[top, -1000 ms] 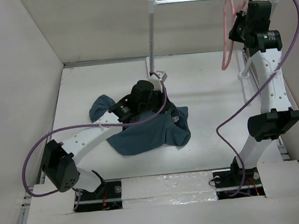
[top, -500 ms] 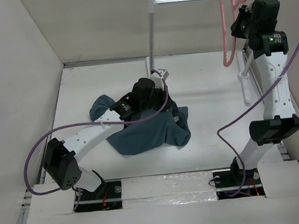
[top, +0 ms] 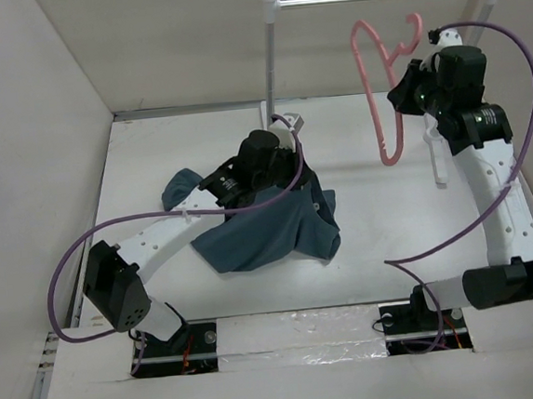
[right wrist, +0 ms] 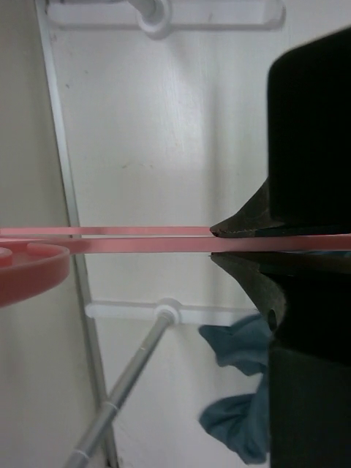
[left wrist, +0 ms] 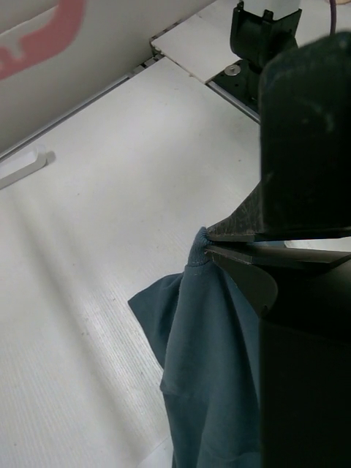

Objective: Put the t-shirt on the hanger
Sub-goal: Pick up the hanger from the clothesline, then place the T-shirt on the hanger.

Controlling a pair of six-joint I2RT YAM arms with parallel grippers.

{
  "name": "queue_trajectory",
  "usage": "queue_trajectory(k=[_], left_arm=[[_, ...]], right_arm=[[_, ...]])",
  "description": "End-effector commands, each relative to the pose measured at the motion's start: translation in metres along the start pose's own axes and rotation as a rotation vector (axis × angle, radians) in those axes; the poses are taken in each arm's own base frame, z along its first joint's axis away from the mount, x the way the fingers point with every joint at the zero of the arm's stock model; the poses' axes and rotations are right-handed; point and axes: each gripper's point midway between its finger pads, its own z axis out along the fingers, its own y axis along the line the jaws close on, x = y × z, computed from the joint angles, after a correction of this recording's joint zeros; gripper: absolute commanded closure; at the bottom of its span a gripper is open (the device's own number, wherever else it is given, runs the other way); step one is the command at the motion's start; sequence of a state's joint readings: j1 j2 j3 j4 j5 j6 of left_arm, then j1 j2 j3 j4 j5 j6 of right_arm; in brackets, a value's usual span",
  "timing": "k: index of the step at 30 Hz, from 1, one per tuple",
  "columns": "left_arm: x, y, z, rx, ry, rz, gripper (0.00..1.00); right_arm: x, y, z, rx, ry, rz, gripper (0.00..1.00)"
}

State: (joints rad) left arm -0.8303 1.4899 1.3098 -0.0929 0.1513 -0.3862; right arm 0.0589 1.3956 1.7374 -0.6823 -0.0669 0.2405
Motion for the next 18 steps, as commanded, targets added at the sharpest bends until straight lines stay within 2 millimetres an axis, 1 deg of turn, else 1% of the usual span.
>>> queue_trajectory(k=[1, 2, 3, 4, 5, 6, 7, 8, 9, 10, 11, 12, 13, 15, 16, 18], left_arm=[[-0.029, 0.003, -0.003, 0.013, -0.073, -0.002, 1.0], [-0.031, 0.009, -0.002, 0.011, -0.08, -0.019, 1.0], [-0.031, 0.015, -0.001, 0.006, -0.08, -0.03, 1.0], [-0.034, 0.031, -0.002, -0.02, -0.087, -0.05, 1.0], [-0.035, 0.038, 0.0, -0.028, -0.087, -0.06, 1.0], [-0.036, 0.042, 0.001, -0.029, -0.086, -0.073, 1.0], [-0.039, 0.053, 0.0, -0.05, -0.094, -0.084, 1.0], [-0.041, 0.058, 0.002, -0.058, -0.097, -0.088, 1.0], [-0.04, 0.059, 0.004, -0.065, -0.094, -0.088, 1.0], [-0.047, 0.063, 0.004, -0.075, -0.106, -0.089, 1.0], [-0.044, 0.067, 0.007, -0.09, -0.093, -0.091, 1.0], [-0.046, 0.07, 0.009, -0.107, -0.095, -0.089, 1.0], [-0.053, 0.075, 0.009, -0.119, -0.108, -0.084, 1.0], [-0.05, 0.079, 0.015, -0.132, -0.09, -0.087, 1.0], [-0.052, 0.079, 0.015, -0.134, -0.091, -0.087, 1.0], [-0.049, 0.081, 0.019, -0.14, -0.076, -0.095, 1.0]], right_arm=[[-0.008, 0.045, -0.04, -0.173, -0.079, 0.012, 1.0], [0.004, 0.05, -0.047, -0.191, -0.055, 0.013, 1.0], [0.026, 0.06, -0.062, -0.23, -0.02, 0.019, 1.0], [0.043, 0.062, -0.071, -0.245, 0.023, 0.027, 1.0], [0.059, 0.065, -0.081, -0.263, 0.057, 0.033, 1.0], [0.067, 0.068, -0.104, -0.291, 0.059, 0.042, 1.0], [0.093, 0.069, -0.109, -0.299, 0.121, 0.048, 1.0], [0.111, 0.066, -0.12, -0.291, 0.174, 0.057, 1.0], [0.122, 0.064, -0.128, -0.281, 0.201, 0.083, 1.0], [0.14, 0.064, -0.145, -0.291, 0.239, 0.092, 1.0], [0.148, 0.064, -0.152, -0.299, 0.263, 0.104, 1.0], [0.157, 0.069, -0.162, -0.33, 0.296, 0.122, 1.0], [0.163, 0.068, -0.175, -0.343, 0.309, 0.132, 1.0], [0.173, 0.073, -0.187, -0.374, 0.342, 0.146, 1.0], [0.176, 0.074, -0.191, -0.383, 0.353, 0.147, 1.0], [0.184, 0.073, -0.199, -0.396, 0.37, 0.142, 1.0]])
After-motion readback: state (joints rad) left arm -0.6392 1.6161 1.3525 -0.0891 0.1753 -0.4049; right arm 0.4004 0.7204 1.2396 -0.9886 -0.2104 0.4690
